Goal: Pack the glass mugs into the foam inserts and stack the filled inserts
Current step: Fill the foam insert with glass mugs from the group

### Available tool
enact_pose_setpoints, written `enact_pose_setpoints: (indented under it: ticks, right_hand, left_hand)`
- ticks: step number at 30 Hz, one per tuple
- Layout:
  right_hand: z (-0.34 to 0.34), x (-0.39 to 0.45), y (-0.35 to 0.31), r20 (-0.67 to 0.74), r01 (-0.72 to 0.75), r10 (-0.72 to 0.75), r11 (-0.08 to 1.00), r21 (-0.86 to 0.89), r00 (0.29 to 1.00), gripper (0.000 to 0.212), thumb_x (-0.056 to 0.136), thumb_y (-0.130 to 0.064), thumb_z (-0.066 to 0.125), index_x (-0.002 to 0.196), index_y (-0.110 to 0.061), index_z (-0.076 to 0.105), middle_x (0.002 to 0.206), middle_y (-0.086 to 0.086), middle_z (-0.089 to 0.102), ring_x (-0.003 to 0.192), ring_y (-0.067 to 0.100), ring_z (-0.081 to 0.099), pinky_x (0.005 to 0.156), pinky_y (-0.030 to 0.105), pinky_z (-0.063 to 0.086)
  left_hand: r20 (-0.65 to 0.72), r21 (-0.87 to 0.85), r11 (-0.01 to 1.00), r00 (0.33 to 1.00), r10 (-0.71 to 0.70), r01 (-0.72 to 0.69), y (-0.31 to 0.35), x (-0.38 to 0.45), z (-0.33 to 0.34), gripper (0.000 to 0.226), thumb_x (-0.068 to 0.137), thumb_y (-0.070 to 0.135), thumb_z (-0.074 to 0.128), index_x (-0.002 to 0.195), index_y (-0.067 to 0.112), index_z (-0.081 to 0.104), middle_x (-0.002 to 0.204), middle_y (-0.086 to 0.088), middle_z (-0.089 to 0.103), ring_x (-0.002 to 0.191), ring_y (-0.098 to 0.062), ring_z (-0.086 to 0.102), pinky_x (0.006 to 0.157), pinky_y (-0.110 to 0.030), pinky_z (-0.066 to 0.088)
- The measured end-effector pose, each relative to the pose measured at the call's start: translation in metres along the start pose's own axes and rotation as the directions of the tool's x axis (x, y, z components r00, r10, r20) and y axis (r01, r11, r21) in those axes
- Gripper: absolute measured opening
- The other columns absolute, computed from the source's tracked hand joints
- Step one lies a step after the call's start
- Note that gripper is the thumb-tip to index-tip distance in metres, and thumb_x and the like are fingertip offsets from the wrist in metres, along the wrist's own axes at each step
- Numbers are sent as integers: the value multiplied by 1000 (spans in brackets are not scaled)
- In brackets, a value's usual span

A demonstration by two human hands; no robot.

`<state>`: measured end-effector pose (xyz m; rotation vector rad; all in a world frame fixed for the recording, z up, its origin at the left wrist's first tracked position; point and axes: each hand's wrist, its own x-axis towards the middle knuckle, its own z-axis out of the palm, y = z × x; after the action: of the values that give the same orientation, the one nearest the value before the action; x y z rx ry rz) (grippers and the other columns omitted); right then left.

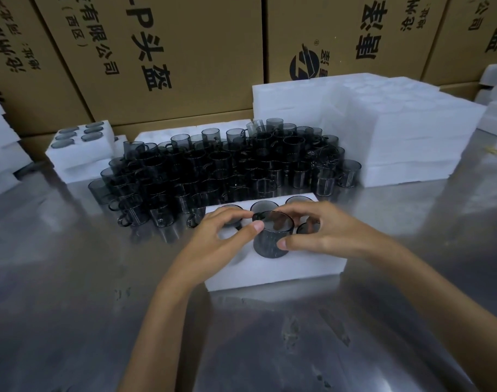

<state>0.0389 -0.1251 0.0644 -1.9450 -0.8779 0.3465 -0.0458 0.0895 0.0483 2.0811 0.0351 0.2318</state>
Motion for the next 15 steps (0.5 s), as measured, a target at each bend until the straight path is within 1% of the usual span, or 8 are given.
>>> enact_pose_setpoints:
  ticks: [2, 4, 5, 6, 8, 11, 13, 15]
  right_hand:
    - [2, 1, 2, -17, 11, -11, 1000, -10, 1000, 40, 78, -27, 83, 111, -47, 70, 109, 3, 66, 99, 16, 60, 81, 33, 51]
    - [3, 2, 4, -25, 14, -14, 1000, -28, 1000, 43, 79, -31, 82, 116, -48, 69, 111, 5, 64, 99, 17, 59, 84, 34, 51]
    - [3, 3, 5, -24, 17, -18, 999, -37, 1000, 44, 79, -32, 82, 118, -47, 68, 112, 6, 63, 98, 17, 58, 85, 34, 51]
    - [3, 3, 6, -19, 23, -23, 999, -44, 1000, 45, 80, -32, 82, 119, -47, 67, 113, 7, 63, 99, 18, 57, 86, 33, 51]
    - [4, 3, 8, -7, 31, -31, 998, -61, 999, 46, 81, -32, 81, 122, -46, 67, 113, 6, 63, 101, 19, 56, 87, 33, 51]
    - [3, 5, 11, 16, 24, -23, 996, -89, 1000, 46, 81, -35, 81, 125, -39, 66, 108, 0, 60, 100, 16, 54, 84, 26, 46]
    - [3, 6, 11, 24, 24, -22, 996, -89, 999, 43, 81, -47, 76, 123, -38, 68, 98, -9, 59, 94, 10, 53, 80, 18, 41]
    - [3, 7, 10, 4, 29, -28, 997, -76, 1000, 46, 81, -61, 60, 120, -38, 70, 94, -17, 62, 95, 6, 53, 82, 15, 39]
  left_hand:
    - [-18, 8, 1000, 1000, -4, 4, -1, 2, 2, 30, 85, 51, 65, 108, 34, 71, 113, 26, 63, 119, 6, 51, 97, -14, 36]
    - [-42, 27, 1000, 999, -11, 12, -3, 2, 5, 19, 89, 45, 64, 104, 36, 71, 109, 34, 60, 117, 10, 48, 94, -12, 34]
    - [-50, 42, 999, 999, -9, 11, -4, 2, 6, 18, 90, 46, 63, 103, 36, 71, 109, 37, 59, 117, 12, 46, 94, -11, 32]
    - [-52, 58, 998, 999, 0, 3, -4, 1, 7, 23, 89, 51, 61, 104, 36, 70, 110, 37, 58, 117, 14, 45, 95, -10, 32]
    - [-48, 86, 996, 998, 28, -23, -5, 0, 7, 38, 83, 61, 56, 106, 35, 71, 112, 32, 60, 119, 12, 45, 99, -12, 31]
    - [-36, 97, 995, 999, 37, -33, -5, 0, 6, 44, 80, 64, 54, 105, 33, 72, 119, 26, 60, 123, 9, 44, 106, -17, 30]
    - [-34, 89, 996, 999, 31, -28, -6, 0, 5, 46, 78, 64, 55, 105, 31, 73, 122, 24, 59, 124, 8, 44, 111, -22, 30]
    - [-36, 82, 996, 999, 27, -24, -4, 0, 5, 46, 77, 63, 55, 104, 30, 73, 123, 23, 59, 125, 7, 45, 118, -32, 27]
